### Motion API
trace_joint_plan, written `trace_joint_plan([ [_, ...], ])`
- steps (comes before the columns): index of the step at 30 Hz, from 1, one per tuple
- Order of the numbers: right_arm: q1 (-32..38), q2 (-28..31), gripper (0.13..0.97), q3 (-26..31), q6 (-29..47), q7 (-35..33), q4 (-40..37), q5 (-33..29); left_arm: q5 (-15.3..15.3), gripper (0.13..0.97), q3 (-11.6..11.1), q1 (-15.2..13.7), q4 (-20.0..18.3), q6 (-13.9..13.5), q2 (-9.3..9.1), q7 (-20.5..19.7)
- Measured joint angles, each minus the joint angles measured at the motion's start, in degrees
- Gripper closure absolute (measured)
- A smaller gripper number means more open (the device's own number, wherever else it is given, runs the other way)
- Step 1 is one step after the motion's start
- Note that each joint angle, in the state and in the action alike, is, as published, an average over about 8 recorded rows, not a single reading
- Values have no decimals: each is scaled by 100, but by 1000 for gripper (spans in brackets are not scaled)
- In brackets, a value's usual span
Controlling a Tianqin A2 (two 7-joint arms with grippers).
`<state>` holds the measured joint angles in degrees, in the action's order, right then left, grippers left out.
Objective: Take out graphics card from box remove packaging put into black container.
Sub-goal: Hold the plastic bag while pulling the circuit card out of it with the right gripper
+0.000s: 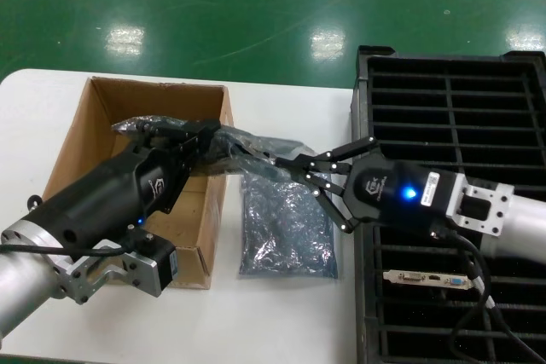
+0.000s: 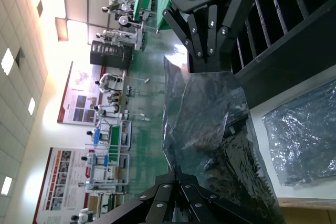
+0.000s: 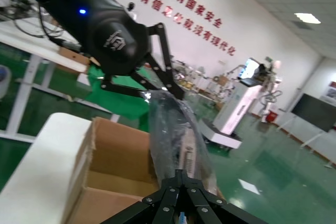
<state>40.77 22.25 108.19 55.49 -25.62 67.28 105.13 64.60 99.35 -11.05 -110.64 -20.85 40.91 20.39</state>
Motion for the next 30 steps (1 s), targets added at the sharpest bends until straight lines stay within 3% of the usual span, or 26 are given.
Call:
trace_joint_plan([
  [17, 809, -217, 961, 481, 191, 239, -632, -515, 0, 957, 0, 0, 0, 0, 0, 0],
  [30, 930, -401, 961, 512, -4, 108, -1003, -685, 0, 957, 0, 0, 0, 0, 0, 0],
])
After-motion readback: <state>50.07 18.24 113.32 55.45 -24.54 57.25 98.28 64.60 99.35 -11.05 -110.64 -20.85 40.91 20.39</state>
